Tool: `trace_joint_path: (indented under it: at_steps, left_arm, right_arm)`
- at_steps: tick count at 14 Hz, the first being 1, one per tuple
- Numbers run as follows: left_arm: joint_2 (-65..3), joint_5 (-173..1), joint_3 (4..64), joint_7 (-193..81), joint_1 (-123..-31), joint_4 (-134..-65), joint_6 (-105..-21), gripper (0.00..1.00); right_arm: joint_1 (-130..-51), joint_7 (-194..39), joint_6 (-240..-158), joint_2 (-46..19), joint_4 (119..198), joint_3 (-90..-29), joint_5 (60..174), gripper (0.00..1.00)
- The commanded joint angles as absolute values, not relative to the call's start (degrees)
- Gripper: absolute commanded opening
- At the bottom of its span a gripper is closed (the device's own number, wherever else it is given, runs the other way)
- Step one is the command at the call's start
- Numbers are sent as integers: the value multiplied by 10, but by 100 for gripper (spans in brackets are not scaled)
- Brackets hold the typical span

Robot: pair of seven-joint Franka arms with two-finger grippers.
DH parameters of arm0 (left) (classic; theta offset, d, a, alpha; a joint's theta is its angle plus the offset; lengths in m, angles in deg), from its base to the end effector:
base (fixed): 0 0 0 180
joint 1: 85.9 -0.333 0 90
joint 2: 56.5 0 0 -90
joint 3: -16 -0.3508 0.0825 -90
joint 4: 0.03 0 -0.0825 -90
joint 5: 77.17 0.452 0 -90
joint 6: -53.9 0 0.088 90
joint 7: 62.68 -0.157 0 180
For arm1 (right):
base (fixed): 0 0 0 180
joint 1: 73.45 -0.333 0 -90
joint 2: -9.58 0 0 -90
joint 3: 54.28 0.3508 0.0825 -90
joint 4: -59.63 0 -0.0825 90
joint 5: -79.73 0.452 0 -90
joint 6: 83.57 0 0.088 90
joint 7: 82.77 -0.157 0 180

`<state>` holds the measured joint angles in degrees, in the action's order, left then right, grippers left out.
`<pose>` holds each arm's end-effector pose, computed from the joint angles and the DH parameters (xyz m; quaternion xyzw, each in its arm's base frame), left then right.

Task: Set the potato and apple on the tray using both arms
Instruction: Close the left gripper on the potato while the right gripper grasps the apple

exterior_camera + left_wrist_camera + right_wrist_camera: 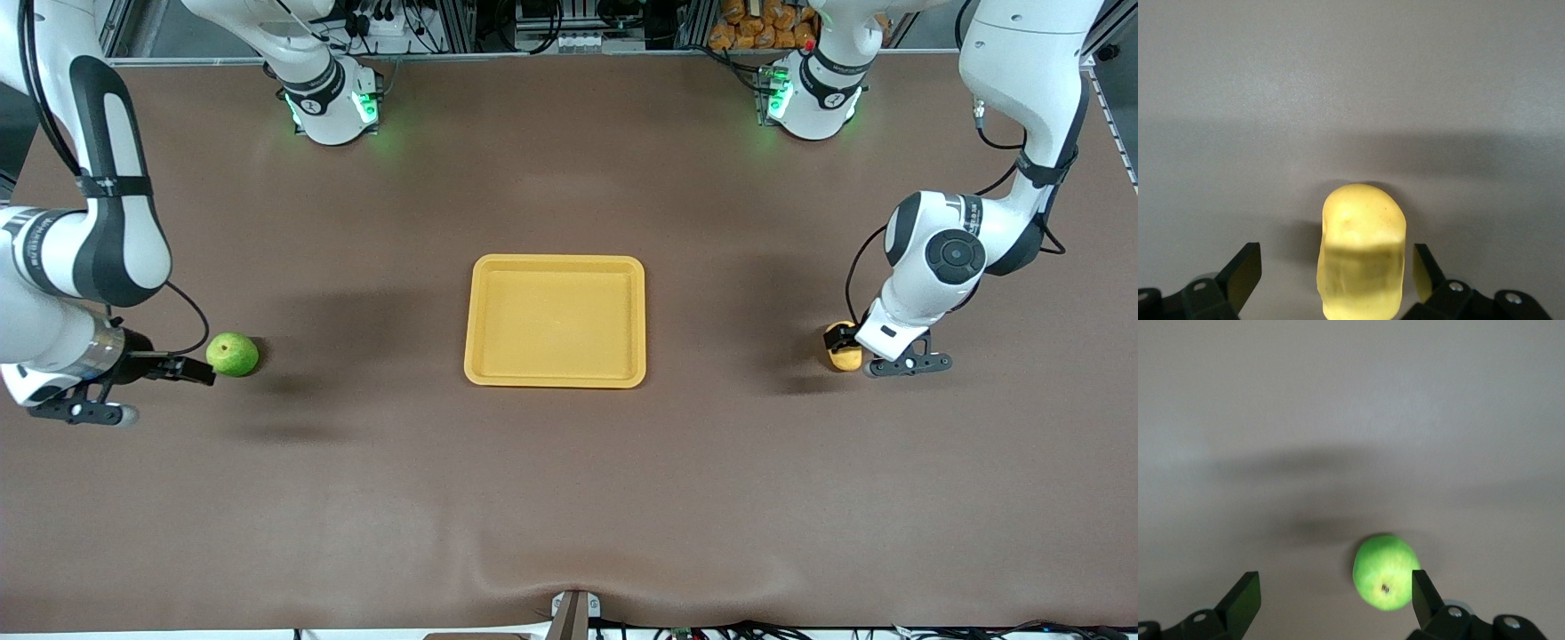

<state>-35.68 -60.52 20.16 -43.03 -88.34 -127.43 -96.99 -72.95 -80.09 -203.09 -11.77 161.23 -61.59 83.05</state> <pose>0.6050 -0.0205 0.1386 -0.9973 -0.0337 -0.0358 0.0550 0.7021 -0.0865 0.2930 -0.9980 0.0560 0.0279 0.0041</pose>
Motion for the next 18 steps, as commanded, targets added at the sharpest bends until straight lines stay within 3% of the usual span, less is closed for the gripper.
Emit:
trace_joint_path:
  at_steps: [1,8,12,15,18]
  left_arm:
    - [-358,-591,206,-415,-885,-1274,-976,100]
    - [-345,-592,207,-410,-885,-1275,-995,99]
    - [-337,-592,208,-379,-883,-1276,-1000,83]
    - [-335,-592,208,-377,-883,-1277,-1000,36]
    - [-341,-592,208,-373,-883,-1279,-997,0]
  right_arm:
    - [-734,-776,-2029,-77,1682,-617,832,100]
    - [-741,-755,-1992,-90,1732,-617,824,100]
    - [-745,-756,-1968,-85,1732,-617,824,100]
    - [-745,-756,-1972,-87,1732,-618,824,100]
    - [-746,-753,-2014,-95,1733,-618,798,100]
